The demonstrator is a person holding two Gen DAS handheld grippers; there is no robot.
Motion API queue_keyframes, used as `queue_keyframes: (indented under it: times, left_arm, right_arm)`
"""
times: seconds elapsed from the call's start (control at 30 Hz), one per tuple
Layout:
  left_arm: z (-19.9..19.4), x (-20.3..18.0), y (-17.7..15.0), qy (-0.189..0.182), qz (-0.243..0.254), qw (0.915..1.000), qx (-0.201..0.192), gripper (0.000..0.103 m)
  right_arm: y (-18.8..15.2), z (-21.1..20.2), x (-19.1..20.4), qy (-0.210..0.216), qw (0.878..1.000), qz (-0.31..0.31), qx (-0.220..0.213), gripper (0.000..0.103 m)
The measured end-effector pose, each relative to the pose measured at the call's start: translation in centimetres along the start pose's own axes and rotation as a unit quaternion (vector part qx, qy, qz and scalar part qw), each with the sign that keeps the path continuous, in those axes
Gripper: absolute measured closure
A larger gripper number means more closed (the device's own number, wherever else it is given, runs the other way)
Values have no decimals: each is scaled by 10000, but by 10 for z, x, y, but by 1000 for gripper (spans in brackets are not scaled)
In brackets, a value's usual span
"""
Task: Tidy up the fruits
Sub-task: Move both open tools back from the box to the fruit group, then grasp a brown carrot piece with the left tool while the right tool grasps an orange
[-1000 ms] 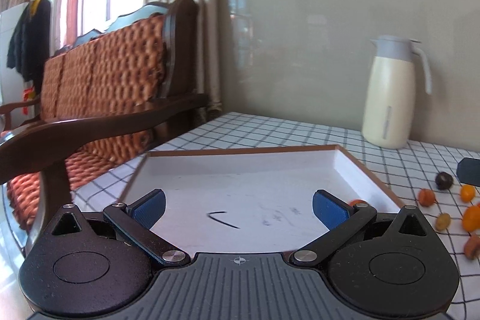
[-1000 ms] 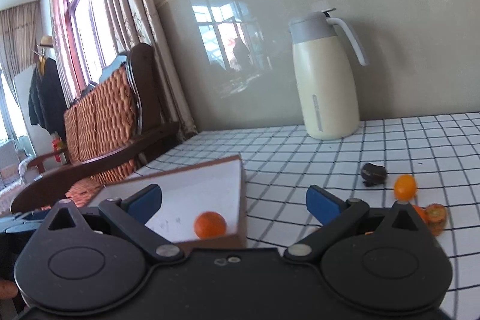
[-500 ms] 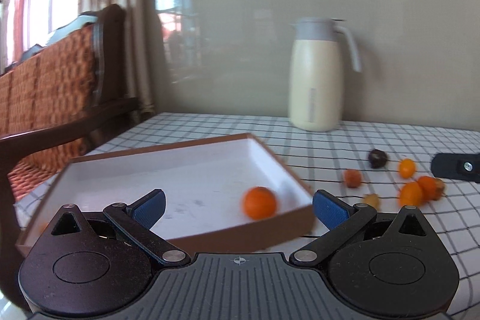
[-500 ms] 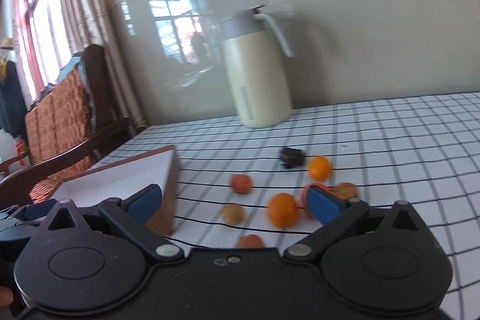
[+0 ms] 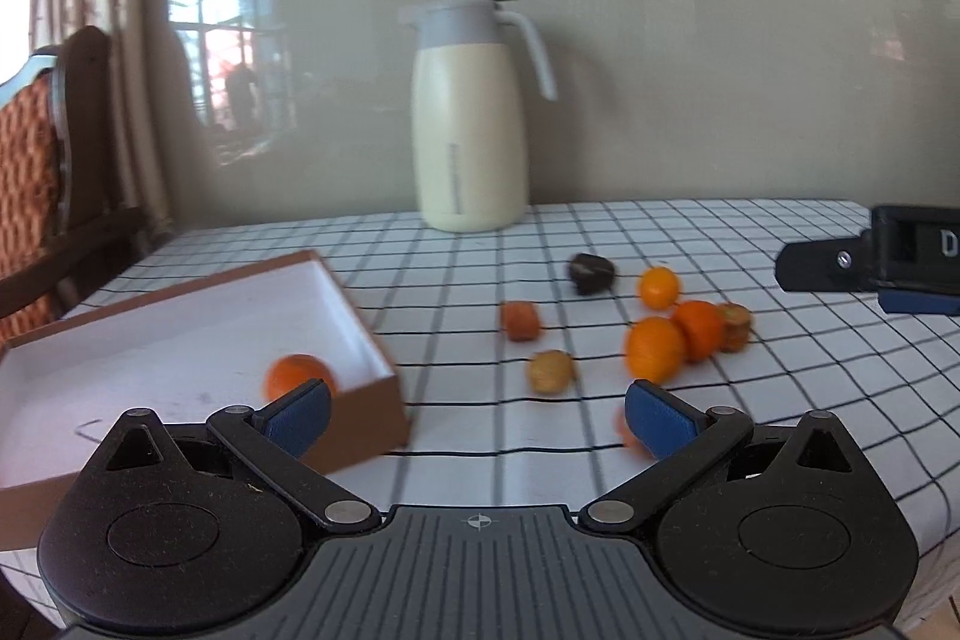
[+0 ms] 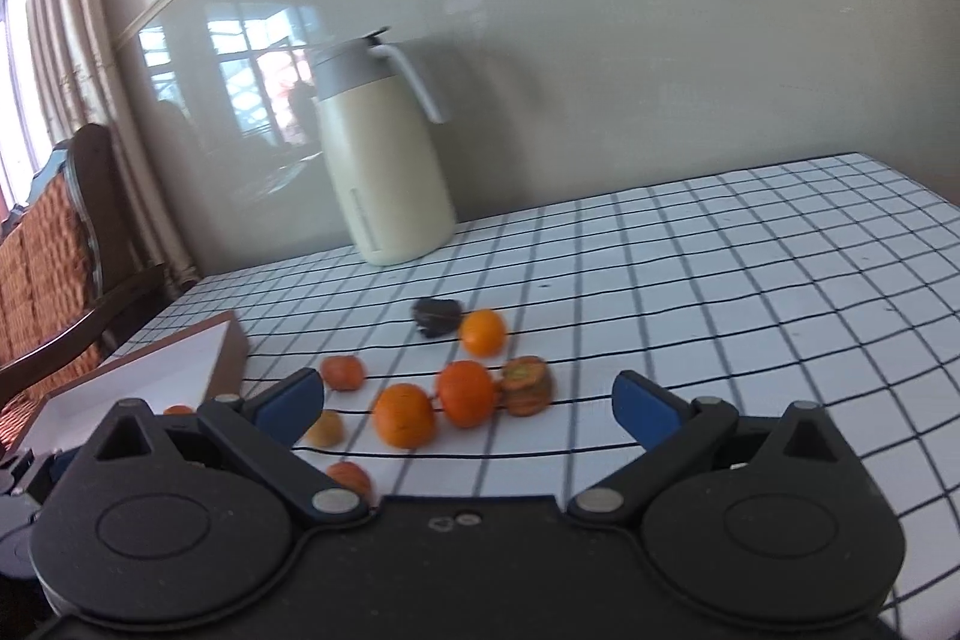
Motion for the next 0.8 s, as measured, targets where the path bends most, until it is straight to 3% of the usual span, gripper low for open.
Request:
queue_keyframes:
  times: [0.27, 0.8]
  left_arm:
    - [9, -29, -10, -225, 75, 9995, 200, 0]
    - [21, -54, -23, -309, 90, 9989, 330, 0]
  right_arm:
    - [-2, -1, -17, -131, 9996, 259, 18, 6]
    - [-6, -4, -28, -244, 9993, 281, 64, 6]
Point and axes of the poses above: each gripper's, at about its wrist camera, not at the fingertips, and z roughly the way its jaws point, x to its left, y to its top, the point moved 4 cm from there along z, roughly the way its jaws point, and after that the axes turned 14 degrees about -z, right-handed, at the moved point
